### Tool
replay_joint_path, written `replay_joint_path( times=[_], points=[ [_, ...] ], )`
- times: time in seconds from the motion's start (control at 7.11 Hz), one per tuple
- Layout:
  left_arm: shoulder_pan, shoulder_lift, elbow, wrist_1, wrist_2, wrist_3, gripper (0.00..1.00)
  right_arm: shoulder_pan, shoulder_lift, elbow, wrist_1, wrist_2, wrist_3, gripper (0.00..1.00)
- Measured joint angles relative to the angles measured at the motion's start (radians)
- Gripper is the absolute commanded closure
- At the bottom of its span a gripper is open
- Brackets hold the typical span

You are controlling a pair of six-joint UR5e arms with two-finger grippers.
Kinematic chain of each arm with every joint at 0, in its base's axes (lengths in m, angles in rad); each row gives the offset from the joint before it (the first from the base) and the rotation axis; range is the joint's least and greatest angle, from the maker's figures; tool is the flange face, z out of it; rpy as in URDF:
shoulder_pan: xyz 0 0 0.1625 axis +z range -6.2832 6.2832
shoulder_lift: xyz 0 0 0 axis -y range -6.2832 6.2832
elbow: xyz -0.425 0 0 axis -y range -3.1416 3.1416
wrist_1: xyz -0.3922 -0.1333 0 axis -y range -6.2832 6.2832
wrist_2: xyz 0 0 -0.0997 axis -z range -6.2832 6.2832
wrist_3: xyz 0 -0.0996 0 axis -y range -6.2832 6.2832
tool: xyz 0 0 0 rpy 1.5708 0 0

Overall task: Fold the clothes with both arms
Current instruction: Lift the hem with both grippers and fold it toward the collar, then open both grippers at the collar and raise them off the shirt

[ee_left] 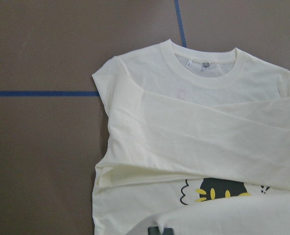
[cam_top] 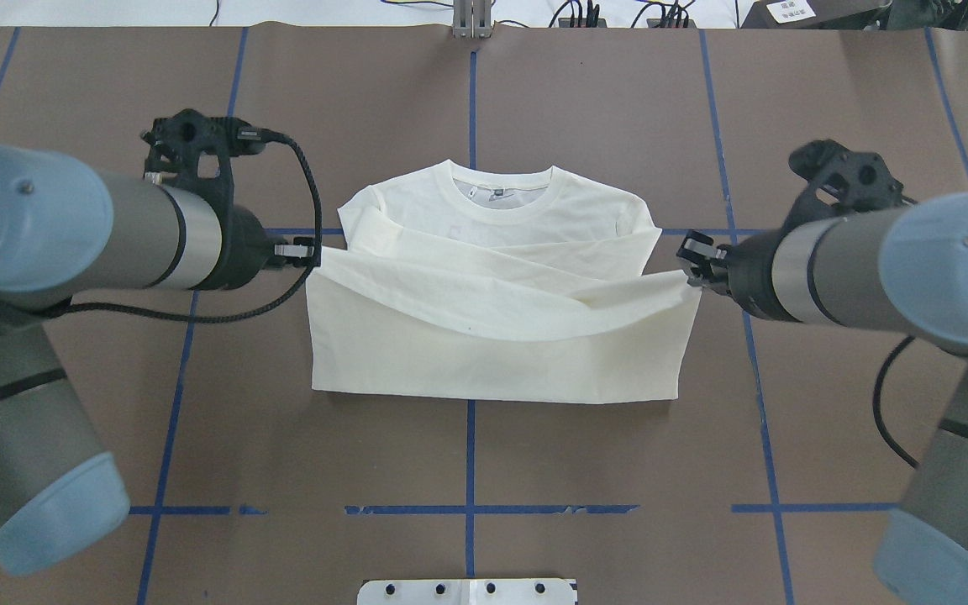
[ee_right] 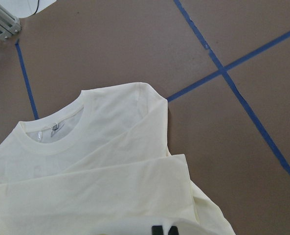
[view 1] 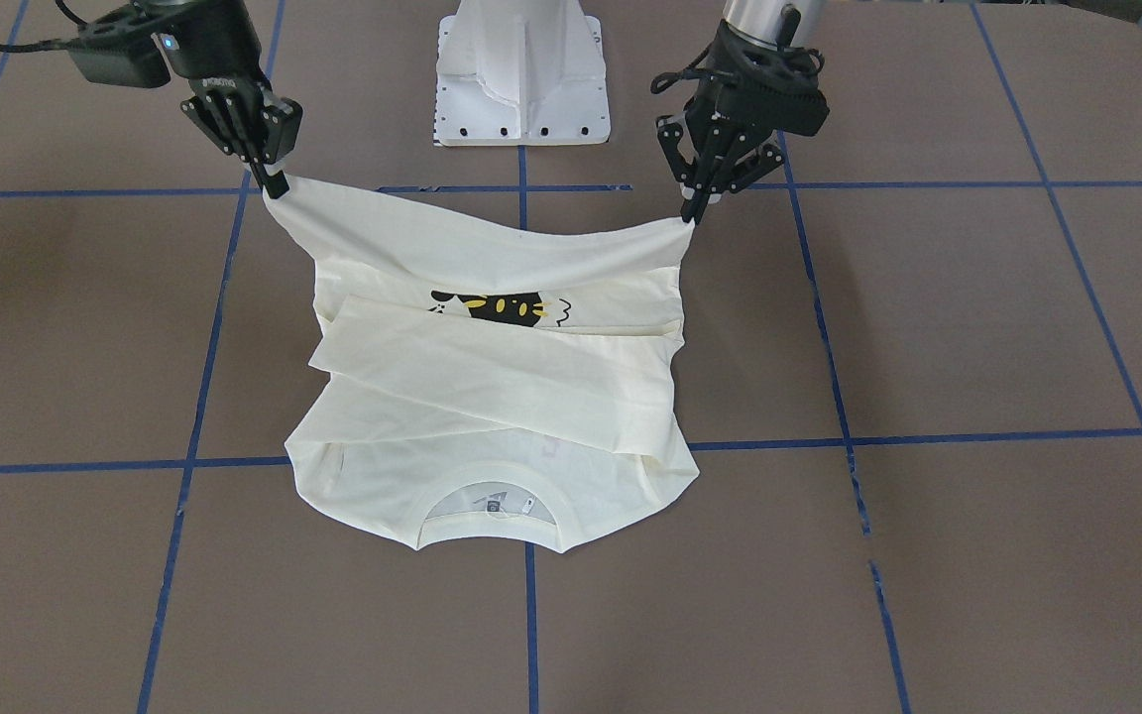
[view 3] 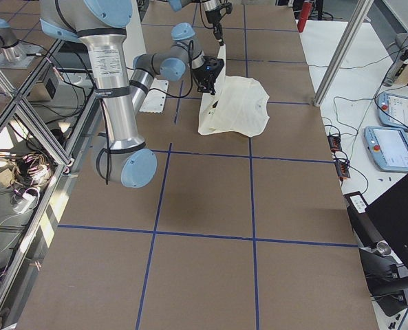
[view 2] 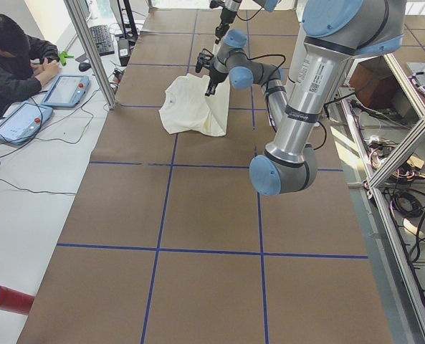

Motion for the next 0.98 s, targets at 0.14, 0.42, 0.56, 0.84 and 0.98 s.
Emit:
replay_joint_path(
  times=[0.14,0.42,0.56,0.84,0.98],
  points=[
    [-0.052,-0.041,0.072,-0.005,-0.01,0.045,1.0,0.051,0.071,-0.092,-0.02,0.013,-0.036,1.0],
    [-0.094,-0.105,0.203,-0.044,-0.013,0.079,1.0,0.111,0.163,-0.235,-0.028,0.018,-0.081,1.0],
    [-0.099,-0.129,0.275,-0.087,-0.01,0.083,1.0,0.125,0.2,-0.305,-0.027,0.017,-0.094,1.0],
    [-0.101,-0.172,0.444,-0.211,-0.006,0.087,1.0,0.14,0.254,-0.458,0.023,0.013,-0.109,1.0],
    [-0.1,-0.2,0.54,-0.268,-0.003,0.088,1.0,0.142,0.265,-0.55,0.106,0.011,-0.111,1.0]
  ],
)
